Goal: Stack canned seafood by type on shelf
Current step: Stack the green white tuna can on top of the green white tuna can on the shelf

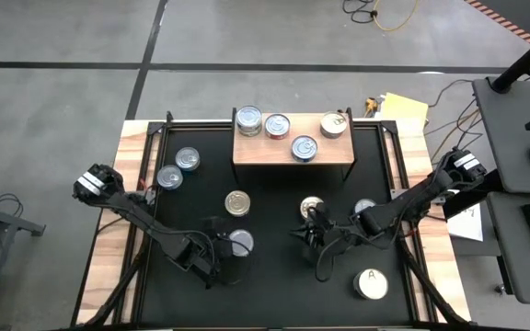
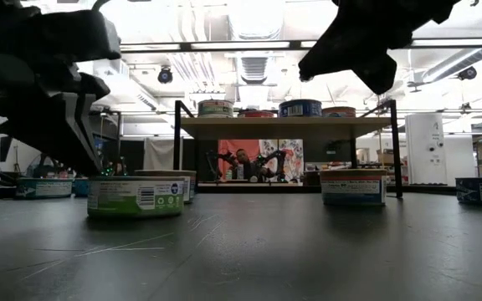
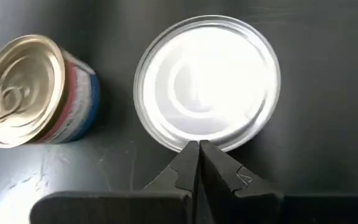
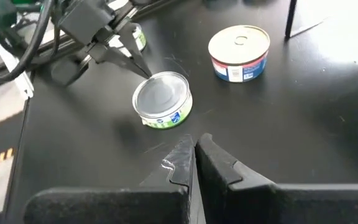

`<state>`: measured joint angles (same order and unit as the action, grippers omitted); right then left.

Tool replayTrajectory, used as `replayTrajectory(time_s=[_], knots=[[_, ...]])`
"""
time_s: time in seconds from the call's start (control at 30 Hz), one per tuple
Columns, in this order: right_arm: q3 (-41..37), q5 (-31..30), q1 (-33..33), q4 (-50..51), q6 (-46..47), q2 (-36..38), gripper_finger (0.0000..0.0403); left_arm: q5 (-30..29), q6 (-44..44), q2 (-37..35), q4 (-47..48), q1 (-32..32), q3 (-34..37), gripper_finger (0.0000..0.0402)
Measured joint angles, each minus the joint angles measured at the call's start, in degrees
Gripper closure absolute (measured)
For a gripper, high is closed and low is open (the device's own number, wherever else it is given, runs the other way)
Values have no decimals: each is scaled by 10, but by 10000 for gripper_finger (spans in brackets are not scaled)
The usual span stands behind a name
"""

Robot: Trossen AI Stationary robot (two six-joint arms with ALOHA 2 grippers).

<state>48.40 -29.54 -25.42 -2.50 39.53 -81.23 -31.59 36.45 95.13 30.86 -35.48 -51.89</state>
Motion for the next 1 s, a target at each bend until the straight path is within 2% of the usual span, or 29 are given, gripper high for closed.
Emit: replayTrajectory(time_s=[0.2,0.47,0.8,1.0], knots=[[0,3,15,-14,44,-12,394,-5,16,-1,-10,0,12,401],[12,117,44,-133,-1,-89,394,-4,21,-1,-13,-2,13,401],[68,120,68,-125,-6,-141,391,-25,57,0,-14,-24,23,401],[94,120,75,-121,-2,-171,363,-9,76,2,-14,-32,26,401]])
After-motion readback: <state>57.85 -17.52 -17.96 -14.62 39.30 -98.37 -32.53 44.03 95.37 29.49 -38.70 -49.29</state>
